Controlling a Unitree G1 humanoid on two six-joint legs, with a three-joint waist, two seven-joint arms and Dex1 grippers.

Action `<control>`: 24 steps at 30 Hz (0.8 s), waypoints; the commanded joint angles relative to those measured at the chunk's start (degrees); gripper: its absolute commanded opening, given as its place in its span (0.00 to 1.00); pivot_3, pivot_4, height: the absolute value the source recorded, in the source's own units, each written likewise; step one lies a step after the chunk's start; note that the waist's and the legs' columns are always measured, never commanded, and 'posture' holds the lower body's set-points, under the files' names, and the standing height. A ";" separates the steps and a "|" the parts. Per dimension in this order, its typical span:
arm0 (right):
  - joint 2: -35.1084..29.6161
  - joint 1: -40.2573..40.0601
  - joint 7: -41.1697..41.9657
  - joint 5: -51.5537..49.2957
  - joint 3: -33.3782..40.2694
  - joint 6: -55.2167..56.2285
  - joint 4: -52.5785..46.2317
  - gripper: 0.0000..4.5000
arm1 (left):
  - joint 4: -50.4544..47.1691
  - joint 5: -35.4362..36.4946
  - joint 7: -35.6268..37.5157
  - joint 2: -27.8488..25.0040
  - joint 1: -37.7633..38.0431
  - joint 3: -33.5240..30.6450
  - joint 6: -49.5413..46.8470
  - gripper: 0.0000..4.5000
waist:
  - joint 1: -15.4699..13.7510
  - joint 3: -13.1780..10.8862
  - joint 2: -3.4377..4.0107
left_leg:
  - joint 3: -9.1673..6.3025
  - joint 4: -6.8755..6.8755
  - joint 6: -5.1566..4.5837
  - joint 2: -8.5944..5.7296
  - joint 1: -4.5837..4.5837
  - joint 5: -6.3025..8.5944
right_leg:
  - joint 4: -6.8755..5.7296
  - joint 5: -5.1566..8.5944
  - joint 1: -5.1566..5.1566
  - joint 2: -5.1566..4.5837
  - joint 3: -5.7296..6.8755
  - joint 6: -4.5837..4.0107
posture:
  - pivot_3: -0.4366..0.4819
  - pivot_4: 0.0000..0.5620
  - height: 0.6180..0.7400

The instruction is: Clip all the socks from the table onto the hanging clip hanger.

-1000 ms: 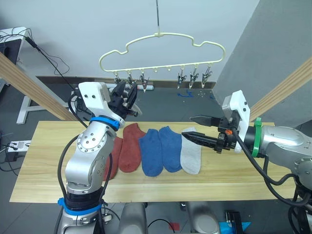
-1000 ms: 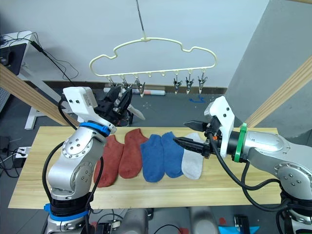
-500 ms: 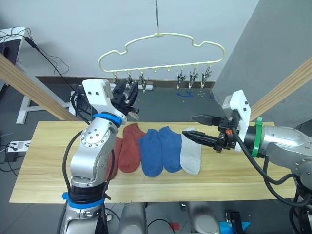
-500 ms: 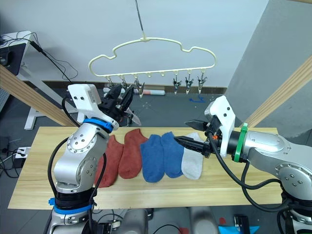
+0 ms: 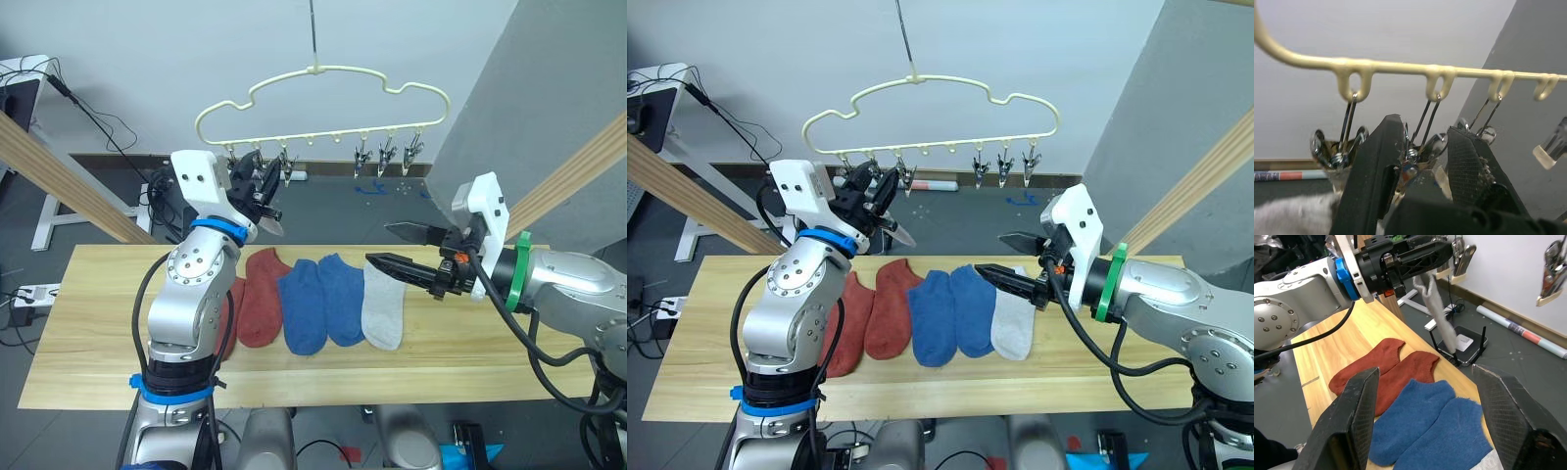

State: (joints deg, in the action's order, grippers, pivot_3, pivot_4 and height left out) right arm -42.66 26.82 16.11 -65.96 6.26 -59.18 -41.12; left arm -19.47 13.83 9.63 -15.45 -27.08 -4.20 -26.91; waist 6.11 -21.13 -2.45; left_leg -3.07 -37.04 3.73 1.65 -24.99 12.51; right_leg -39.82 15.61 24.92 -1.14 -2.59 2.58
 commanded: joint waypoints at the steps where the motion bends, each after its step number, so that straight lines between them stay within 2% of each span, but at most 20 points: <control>1: -0.05 0.37 -0.25 -0.71 1.18 1.61 -1.49 0.70 | -0.76 -0.43 0.27 0.28 -0.94 -0.07 1.53 0.38 | 0.08 0.00 0.00 | 0.00 0.00 0.00 0.00 0.00 0.00 | 0.00 0.00 0.00 0.00 0.00 0.00 | 0.20 0.66 1.00; 5: -0.06 0.09 -0.52 -0.65 1.04 1.66 -1.60 0.70 | -0.57 -0.39 0.45 0.19 -0.96 -0.25 1.90 0.38 | 0.22 0.00 0.00 | 0.00 0.01 0.00 0.00 0.00 0.00 | 0.01 0.00 0.00 0.00 -0.01 0.00 | 0.20 0.66 1.00; 11: -0.03 -0.34 -0.60 -0.36 0.85 1.78 -1.69 0.70 | -0.13 -0.60 0.32 0.11 -1.14 -0.27 2.31 0.11 | 0.26 0.00 0.00 | 0.01 0.01 0.00 0.00 0.00 0.00 | 0.02 0.00 0.00 0.00 -0.01 0.00 | 0.19 0.66 1.00; 15: -0.08 -0.58 -0.54 -0.04 0.66 1.94 -1.65 0.70 | -0.01 -0.50 0.38 -0.04 -1.26 -0.33 2.05 0.01 | 0.29 0.00 0.00 | 0.01 0.01 0.00 0.00 0.00 0.00 | 0.03 0.00 0.00 0.00 -0.01 0.00 | 0.20 0.65 1.00; 24: -0.22 -0.46 -0.30 0.41 0.22 2.16 -1.37 0.70 | -0.16 -0.43 0.34 -0.34 -1.51 -0.56 1.53 0.01 | 0.29 0.00 0.00 | 0.01 0.02 0.00 0.00 0.00 0.00 | 0.04 0.00 0.00 0.00 -0.01 0.01 | 0.20 0.65 1.00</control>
State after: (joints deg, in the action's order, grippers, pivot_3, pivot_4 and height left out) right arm -42.66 26.24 15.75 -65.75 5.66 -58.26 -41.12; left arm -18.24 13.71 9.65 -15.51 -27.87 -4.36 -25.83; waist 6.40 -21.13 -2.45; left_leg -3.07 -37.02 3.73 1.66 -24.99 12.51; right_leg -39.78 15.62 24.92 -1.14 -2.60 2.58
